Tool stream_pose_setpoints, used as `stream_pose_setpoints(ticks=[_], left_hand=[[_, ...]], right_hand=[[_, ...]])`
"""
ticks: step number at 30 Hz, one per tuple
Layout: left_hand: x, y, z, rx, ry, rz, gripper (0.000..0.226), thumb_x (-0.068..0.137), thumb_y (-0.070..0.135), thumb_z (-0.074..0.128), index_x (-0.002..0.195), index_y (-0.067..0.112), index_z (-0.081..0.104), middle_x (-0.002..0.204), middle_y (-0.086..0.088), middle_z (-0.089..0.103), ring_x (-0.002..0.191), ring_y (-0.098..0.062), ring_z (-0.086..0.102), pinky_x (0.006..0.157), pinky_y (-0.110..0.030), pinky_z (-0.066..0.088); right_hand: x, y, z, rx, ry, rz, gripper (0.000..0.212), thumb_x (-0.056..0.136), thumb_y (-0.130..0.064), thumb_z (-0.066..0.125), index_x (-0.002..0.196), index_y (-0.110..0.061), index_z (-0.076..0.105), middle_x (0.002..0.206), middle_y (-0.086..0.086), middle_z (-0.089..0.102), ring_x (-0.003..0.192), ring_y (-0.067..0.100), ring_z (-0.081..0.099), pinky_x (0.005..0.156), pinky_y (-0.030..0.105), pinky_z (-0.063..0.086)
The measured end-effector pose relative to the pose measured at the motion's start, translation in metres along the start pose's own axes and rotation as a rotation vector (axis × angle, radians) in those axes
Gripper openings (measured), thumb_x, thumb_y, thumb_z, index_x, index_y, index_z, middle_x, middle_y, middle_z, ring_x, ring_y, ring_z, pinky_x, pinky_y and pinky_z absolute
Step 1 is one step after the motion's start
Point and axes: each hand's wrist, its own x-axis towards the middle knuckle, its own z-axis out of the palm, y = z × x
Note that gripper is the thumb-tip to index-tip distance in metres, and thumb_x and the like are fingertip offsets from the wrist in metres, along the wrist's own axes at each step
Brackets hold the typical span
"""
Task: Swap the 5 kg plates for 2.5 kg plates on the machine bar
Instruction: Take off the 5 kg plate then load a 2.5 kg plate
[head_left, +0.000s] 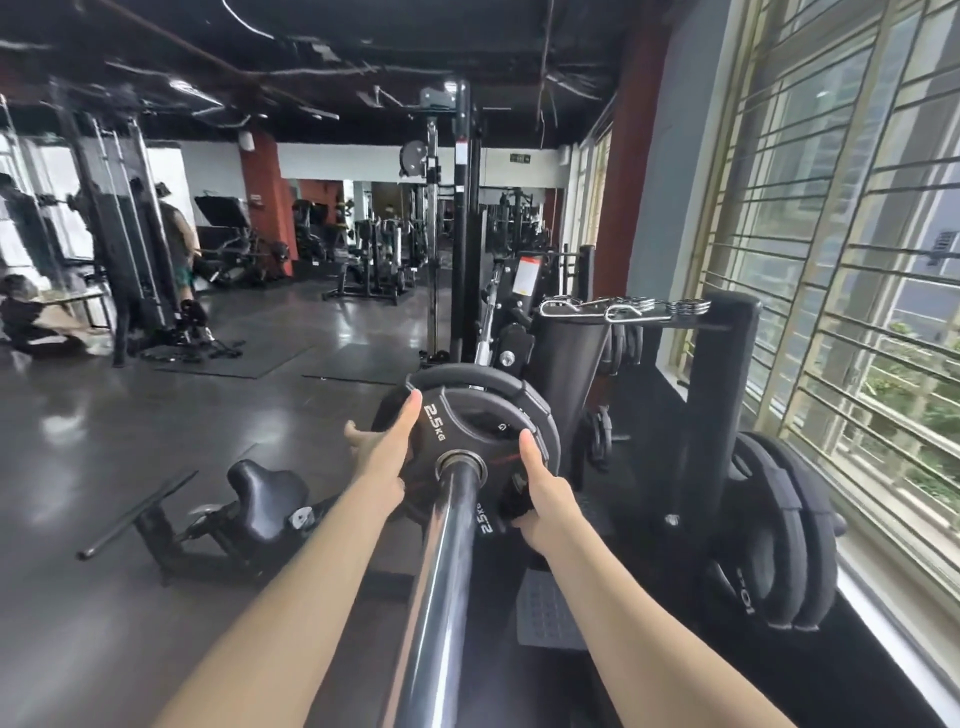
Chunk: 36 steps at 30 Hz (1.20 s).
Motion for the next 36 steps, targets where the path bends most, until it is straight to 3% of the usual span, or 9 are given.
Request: stream_pose_setpoints(ticks=[2, 5, 9, 12, 18, 23, 30, 34, 36], left_hand=[[-0.004, 0.000, 0.000, 0.012, -0.008, -0.003, 0.147, 0.037, 0.078, 0.084, 0.154, 0.045, 0.002, 0.164, -0.005, 0.020, 0.142, -0.038, 0.036, 0.111, -0.065, 0.033], [-0.020, 0.008, 0.001, 0.163, 0.078, 0.099, 0.117, 0.068, 0.067, 0.078, 0.156, 0.027, 0.013, 0.160, -0.011, 0.025, 0.139, -0.037, 0.038, 0.113, -0.054, 0.035], [-0.048, 0.022, 0.017, 0.490, 0.305, 0.529, 0.052, 0.093, 0.032, 0.060, 0.139, 0.015, 0.045, 0.148, -0.014, 0.042, 0.135, -0.033, 0.036, 0.108, -0.046, 0.033], [-0.069, 0.037, 0.043, 0.673, 0.045, 0.712, 0.024, 0.094, 0.029, 0.053, 0.111, 0.020, 0.068, 0.118, -0.006, 0.068, 0.112, -0.030, 0.058, 0.092, -0.039, 0.045], [-0.124, 0.020, 0.128, 1.045, -0.537, 0.791, 0.026, 0.092, 0.045, 0.046, 0.077, 0.034, 0.065, 0.078, 0.014, 0.074, 0.082, -0.018, 0.071, 0.084, -0.041, 0.057], [-0.155, -0.038, 0.218, 1.409, -0.757, 0.905, 0.037, 0.092, 0.056, 0.040, 0.075, 0.031, 0.062, 0.086, 0.006, 0.072, 0.090, -0.026, 0.068, 0.093, -0.042, 0.053], [-0.164, -0.137, 0.378, 1.458, -0.790, 0.908, 0.046, 0.096, 0.053, 0.043, 0.076, 0.017, 0.064, 0.078, 0.000, 0.068, 0.083, -0.030, 0.065, 0.083, -0.041, 0.055], [-0.162, -0.187, 0.460, 1.566, -0.769, 0.948, 0.037, 0.099, 0.052, 0.043, 0.081, 0.023, 0.057, 0.102, -0.007, 0.069, 0.102, -0.035, 0.063, 0.086, -0.040, 0.048], [-0.158, -0.202, 0.493, 1.631, -0.738, 1.008, 0.031, 0.100, 0.049, 0.042, 0.085, 0.027, 0.057, 0.104, -0.004, 0.069, 0.103, -0.033, 0.062, 0.086, -0.039, 0.046]], right_hand=[[0.006, 0.004, -0.001, -0.018, 0.021, 0.006, 0.133, 0.034, -0.080, 0.085, 0.142, -0.009, 0.050, 0.129, 0.008, 0.067, 0.109, 0.030, 0.068, 0.092, 0.046, 0.058], [-0.008, -0.006, -0.005, -0.084, 0.053, 0.026, 0.131, 0.048, -0.080, 0.080, 0.150, -0.009, 0.039, 0.143, 0.007, 0.056, 0.123, 0.031, 0.059, 0.105, 0.045, 0.049], [-0.024, -0.035, -0.032, -0.192, 0.173, -0.082, 0.066, 0.094, -0.044, 0.061, 0.142, 0.000, 0.047, 0.126, 0.015, 0.061, 0.097, 0.024, 0.055, 0.095, 0.039, 0.046], [-0.030, -0.057, -0.061, -0.170, 0.248, -0.108, 0.037, 0.100, -0.022, 0.050, 0.124, 0.004, 0.060, 0.127, 0.023, 0.066, 0.093, 0.029, 0.062, 0.105, 0.047, 0.048], [-0.030, -0.085, -0.136, -0.090, 0.296, -0.131, 0.022, 0.100, -0.015, 0.048, 0.108, -0.007, 0.067, 0.100, 0.007, 0.073, 0.071, 0.011, 0.065, 0.068, 0.024, 0.049], [-0.003, -0.099, -0.248, 0.111, 0.412, -0.143, 0.018, 0.101, -0.019, 0.053, 0.089, -0.011, 0.064, 0.079, 0.004, 0.067, 0.065, 0.013, 0.063, 0.057, 0.024, 0.049], [0.072, -0.116, -0.407, 0.307, 0.499, -0.086, 0.029, 0.103, -0.023, 0.045, 0.074, -0.020, 0.045, 0.043, -0.008, 0.053, 0.056, 0.011, 0.041, 0.053, 0.025, 0.039], [0.125, -0.131, -0.454, 0.403, 0.458, 0.055, 0.020, 0.098, -0.025, 0.048, 0.080, -0.017, 0.050, 0.057, -0.001, 0.042, 0.046, 0.012, 0.037, 0.054, 0.023, 0.032], [0.147, -0.137, -0.465, 0.463, 0.390, 0.138, 0.027, 0.097, -0.028, 0.046, 0.107, -0.008, 0.060, 0.082, 0.017, 0.063, 0.071, 0.026, 0.063, 0.074, 0.026, 0.048]])
